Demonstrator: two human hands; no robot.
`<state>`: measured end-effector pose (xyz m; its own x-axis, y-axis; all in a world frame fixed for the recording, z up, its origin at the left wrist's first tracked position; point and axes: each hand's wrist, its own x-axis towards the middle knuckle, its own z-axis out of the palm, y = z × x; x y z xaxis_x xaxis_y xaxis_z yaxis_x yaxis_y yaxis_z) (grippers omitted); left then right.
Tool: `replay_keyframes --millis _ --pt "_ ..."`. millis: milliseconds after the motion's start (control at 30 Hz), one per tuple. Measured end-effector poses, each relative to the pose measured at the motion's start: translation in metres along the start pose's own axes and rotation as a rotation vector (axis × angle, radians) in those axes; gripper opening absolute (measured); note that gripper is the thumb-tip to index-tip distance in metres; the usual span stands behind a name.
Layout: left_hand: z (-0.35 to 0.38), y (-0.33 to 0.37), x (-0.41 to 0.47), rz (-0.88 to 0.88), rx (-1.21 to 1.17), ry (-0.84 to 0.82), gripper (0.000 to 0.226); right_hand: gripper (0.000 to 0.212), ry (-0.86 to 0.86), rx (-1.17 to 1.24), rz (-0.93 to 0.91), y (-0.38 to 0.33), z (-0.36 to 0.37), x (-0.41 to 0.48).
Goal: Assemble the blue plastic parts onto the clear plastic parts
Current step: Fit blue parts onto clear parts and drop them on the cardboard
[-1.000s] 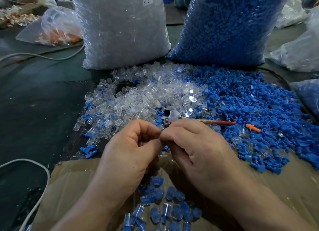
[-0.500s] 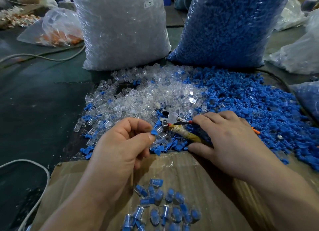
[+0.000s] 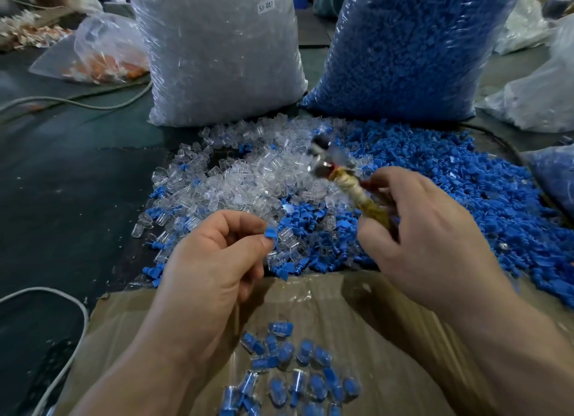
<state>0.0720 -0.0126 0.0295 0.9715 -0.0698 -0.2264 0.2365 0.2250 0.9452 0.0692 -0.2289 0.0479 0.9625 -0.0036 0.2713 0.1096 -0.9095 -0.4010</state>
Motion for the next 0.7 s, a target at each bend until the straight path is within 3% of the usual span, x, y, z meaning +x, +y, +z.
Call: replay_keyframes --millis 67,200,267,700 --pt "0.002 0.003 0.000 0.020 0.004 0.004 0.014 0.032 -0.016 0.027 -0.043 -0.005 -0.004 -0.004" --pt "0.004 0.007 -0.001 0.082 -0.004 0.013 0.015 0.050 -0.210 -0.055 -0.171 -0.010 -0.002 -0.011" --pt "0.001 0.006 0.001 0.123 0.029 0.030 0.027 0.052 -0.251 -0.062 -0.188 -0.010 -0.002 -0.011" --pt "-0.007 0.001 0.000 0.256 0.176 -0.025 0.019 0.051 -0.259 -0.039 -0.243 -0.010 -0.004 -0.013"
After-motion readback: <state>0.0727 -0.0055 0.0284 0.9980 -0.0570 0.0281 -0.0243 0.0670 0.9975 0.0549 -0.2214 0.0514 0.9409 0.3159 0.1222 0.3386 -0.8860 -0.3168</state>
